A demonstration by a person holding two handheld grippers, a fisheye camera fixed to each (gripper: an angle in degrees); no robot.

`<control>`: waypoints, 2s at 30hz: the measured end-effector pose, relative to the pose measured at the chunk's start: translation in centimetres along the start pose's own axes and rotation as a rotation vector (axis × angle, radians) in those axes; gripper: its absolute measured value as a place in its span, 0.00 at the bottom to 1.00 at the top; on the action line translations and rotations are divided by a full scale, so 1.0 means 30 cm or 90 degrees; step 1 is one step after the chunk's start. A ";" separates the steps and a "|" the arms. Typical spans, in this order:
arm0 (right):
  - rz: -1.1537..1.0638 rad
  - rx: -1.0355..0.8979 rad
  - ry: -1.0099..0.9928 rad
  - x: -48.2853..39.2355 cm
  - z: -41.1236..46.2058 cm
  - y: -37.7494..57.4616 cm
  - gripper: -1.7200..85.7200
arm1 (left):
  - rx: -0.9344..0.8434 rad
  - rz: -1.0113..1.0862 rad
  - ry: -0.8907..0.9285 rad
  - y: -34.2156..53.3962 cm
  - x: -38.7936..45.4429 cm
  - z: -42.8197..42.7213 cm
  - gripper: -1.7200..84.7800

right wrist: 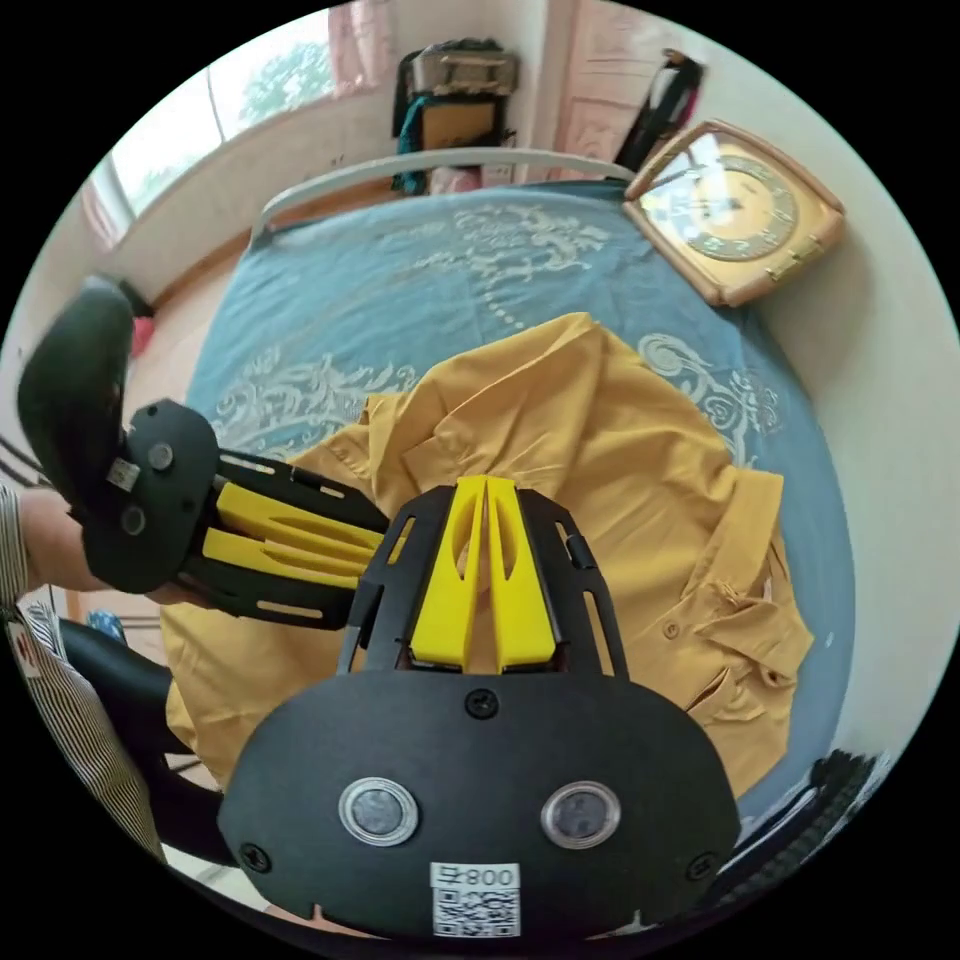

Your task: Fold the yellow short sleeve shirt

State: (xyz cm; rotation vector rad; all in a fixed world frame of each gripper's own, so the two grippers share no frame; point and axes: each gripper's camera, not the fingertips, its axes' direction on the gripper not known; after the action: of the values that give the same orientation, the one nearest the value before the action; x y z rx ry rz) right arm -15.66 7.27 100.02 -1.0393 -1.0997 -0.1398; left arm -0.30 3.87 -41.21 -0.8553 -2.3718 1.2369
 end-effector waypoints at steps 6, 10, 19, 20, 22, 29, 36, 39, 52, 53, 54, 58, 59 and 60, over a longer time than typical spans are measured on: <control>0.125 0.148 -0.192 0.199 -0.124 0.073 0.04 | 0.014 0.040 -0.040 -0.024 0.105 -0.048 0.03; -0.040 0.042 -0.120 0.081 -0.058 -0.003 0.10 | -0.006 0.053 -0.059 -0.038 0.162 -0.038 0.03; -0.102 -0.023 -0.029 0.059 0.092 -0.010 0.03 | -0.012 0.045 -0.053 -0.063 0.231 -0.044 0.03; -0.089 -0.019 -0.041 0.081 0.096 0.003 0.03 | -0.012 0.045 -0.054 -0.065 0.236 -0.045 0.03; -0.068 -0.010 -0.053 0.120 0.097 0.026 0.03 | -0.012 0.050 -0.057 -0.075 0.257 -0.047 0.03; 0.146 0.171 -0.180 0.427 -0.027 0.232 0.04 | 0.027 0.050 -0.063 -0.106 0.318 -0.098 0.03; 0.348 0.240 -0.281 0.694 0.005 0.531 0.02 | 0.065 0.104 -0.056 -0.194 0.425 -0.127 0.03; 0.414 0.239 -0.310 0.761 0.059 0.639 0.02 | 0.049 0.119 -0.049 -0.228 0.466 -0.090 0.03; 0.440 0.234 -0.207 0.774 0.142 0.804 0.03 | -0.005 0.147 -0.026 -0.283 0.563 -0.008 0.04; 0.419 0.225 -0.200 0.760 0.153 0.786 0.03 | -0.002 0.139 -0.029 -0.284 0.558 -0.009 0.04; 0.409 0.216 -0.195 0.754 0.162 0.776 0.03 | -0.003 0.118 -0.032 -0.289 0.546 -0.004 0.04; 0.380 0.127 -0.155 0.741 0.271 0.725 0.02 | -0.041 0.084 -0.006 -0.296 0.522 0.054 0.04; 0.380 0.086 -0.139 0.739 0.309 0.719 0.02 | -0.038 0.082 -0.004 -0.296 0.522 0.053 0.04; 0.375 0.071 -0.132 0.735 0.324 0.718 0.02 | -0.041 0.084 -0.004 -0.296 0.525 0.054 0.04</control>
State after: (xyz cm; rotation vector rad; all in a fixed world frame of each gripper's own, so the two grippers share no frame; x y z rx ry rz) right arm 0.91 34.67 104.51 -1.2523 -0.9304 0.5048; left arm -16.37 9.10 -34.58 -1.0453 -2.4065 1.2189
